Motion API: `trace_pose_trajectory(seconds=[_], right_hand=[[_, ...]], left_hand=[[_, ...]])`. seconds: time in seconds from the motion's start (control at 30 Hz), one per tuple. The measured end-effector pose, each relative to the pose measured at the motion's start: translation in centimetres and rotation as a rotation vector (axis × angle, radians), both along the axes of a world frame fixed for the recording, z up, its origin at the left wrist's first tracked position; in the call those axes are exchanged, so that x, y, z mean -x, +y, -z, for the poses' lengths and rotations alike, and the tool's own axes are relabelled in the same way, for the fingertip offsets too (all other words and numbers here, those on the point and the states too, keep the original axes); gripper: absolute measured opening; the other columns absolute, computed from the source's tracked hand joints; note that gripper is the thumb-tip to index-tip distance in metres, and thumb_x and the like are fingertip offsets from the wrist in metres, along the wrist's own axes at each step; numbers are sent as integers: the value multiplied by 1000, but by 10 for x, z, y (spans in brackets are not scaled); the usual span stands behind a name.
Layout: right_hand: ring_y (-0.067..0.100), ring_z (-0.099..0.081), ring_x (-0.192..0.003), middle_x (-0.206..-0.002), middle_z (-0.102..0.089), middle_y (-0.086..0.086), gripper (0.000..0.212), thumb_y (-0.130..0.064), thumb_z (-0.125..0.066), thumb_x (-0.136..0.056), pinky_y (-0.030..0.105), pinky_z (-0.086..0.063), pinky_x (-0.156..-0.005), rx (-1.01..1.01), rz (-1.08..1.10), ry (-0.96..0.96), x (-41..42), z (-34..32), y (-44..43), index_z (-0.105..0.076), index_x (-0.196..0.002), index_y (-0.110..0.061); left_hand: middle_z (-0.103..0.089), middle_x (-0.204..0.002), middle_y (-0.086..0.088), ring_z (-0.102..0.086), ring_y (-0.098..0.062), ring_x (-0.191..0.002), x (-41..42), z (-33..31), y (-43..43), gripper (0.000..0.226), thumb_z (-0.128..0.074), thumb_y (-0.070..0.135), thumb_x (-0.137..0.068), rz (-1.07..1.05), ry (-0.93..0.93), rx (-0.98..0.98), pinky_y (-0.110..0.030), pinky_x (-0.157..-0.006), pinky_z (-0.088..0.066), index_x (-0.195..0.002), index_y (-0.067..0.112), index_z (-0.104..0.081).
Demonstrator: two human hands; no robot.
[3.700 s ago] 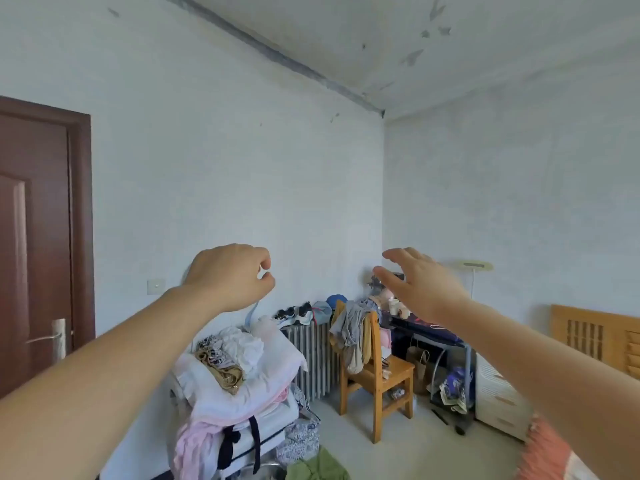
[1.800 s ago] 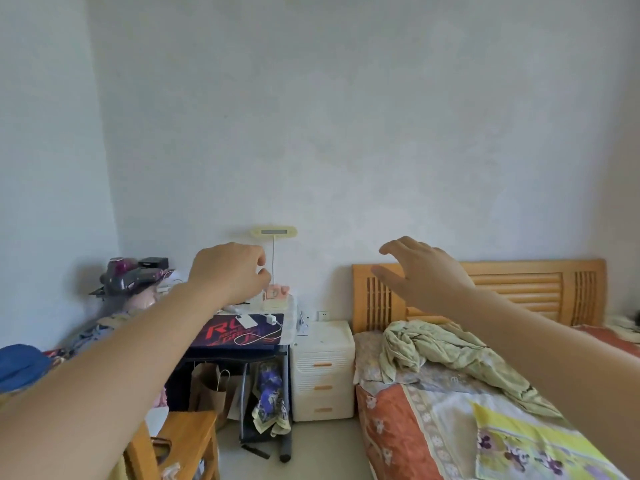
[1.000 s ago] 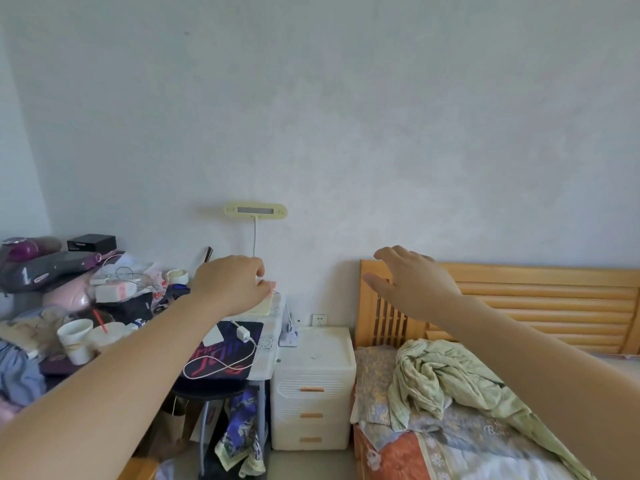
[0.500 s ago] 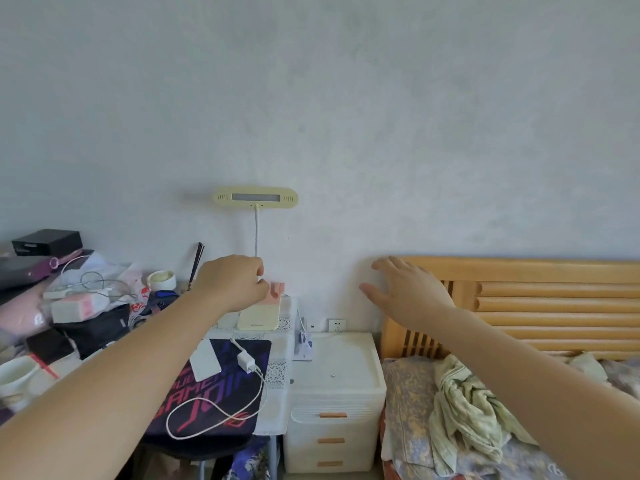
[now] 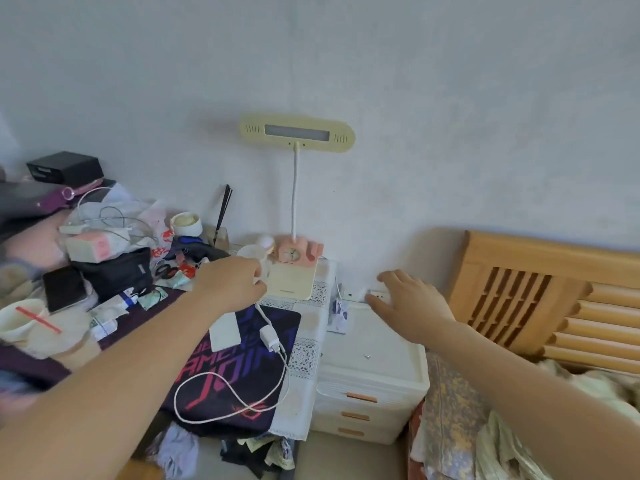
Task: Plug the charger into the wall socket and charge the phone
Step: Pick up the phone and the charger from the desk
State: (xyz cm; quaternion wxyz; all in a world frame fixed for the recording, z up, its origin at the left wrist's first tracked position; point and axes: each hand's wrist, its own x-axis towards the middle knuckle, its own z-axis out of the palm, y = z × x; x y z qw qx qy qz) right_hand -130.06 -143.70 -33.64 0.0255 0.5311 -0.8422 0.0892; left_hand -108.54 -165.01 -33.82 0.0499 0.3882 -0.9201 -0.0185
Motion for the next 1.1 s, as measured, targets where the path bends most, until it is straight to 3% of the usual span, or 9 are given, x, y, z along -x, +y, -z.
trace_pose_trajectory(seconds=[0.23, 0.4, 0.57, 0.63, 0.9, 1.1], right_hand=[[24, -51, -117, -133, -53, 1, 53, -56, -34, -92, 37, -40, -93, -158, -169, -141, 12, 76, -80, -43, -131, -20], [23, -49, -120, -137, -49, 0, 60, -60, -34, -91, 36, -40, -95, -259, -272, -216, -1, 129, -115, -38, -136, -21], [21, -47, -120, -139, -47, -3, 73, -69, -36, -84, 35, -41, -93, -309, -266, -322, -27, 175, -142, -35, -139, -22], [21, -43, -125, -143, -42, -2, 78, -70, -39, -83, 35, -39, -97, -331, -246, -353, -38, 193, -153, -30, -143, -21], [24, -35, -132, -151, -28, 4, 91, -72, -45, -78, 35, -36, -102, -320, -154, -323, -60, 244, -195, -25, -144, -12], [25, -24, -138, -152, -28, 7, 95, -72, -48, -75, 38, -29, -109, -258, -102, -257, -68, 270, -218, -28, -143, -9]], left_hand=[[-63, -110, -1, -56, -23, -95, -16, 60, -45, 25, -48, 38, -88, -249, -19, -136, -31, -70, -36, -106, 24, -59], [-63, -114, 1, -58, -23, -103, -48, 110, -56, 26, -49, 37, -86, -428, -37, -276, -32, -77, -42, -106, 25, -60], [-61, -112, -1, -59, -24, -93, -65, 161, -60, 19, -49, 36, -87, -538, -35, -372, -30, -75, -42, -98, 24, -58], [-59, -117, -2, -60, -25, -100, -64, 179, -63, 28, -49, 37, -87, -574, -22, -400, -34, -81, -44, -108, 22, -60], [-53, -126, -7, -57, -28, -106, -41, 236, -81, 41, -51, 36, -88, -589, 50, -387, -39, -78, -50, -124, 15, -52], [-48, -134, -7, -53, -31, -112, -15, 260, -94, 62, -54, 50, -85, -633, 48, -291, -40, -82, -45, -131, 11, -42]])
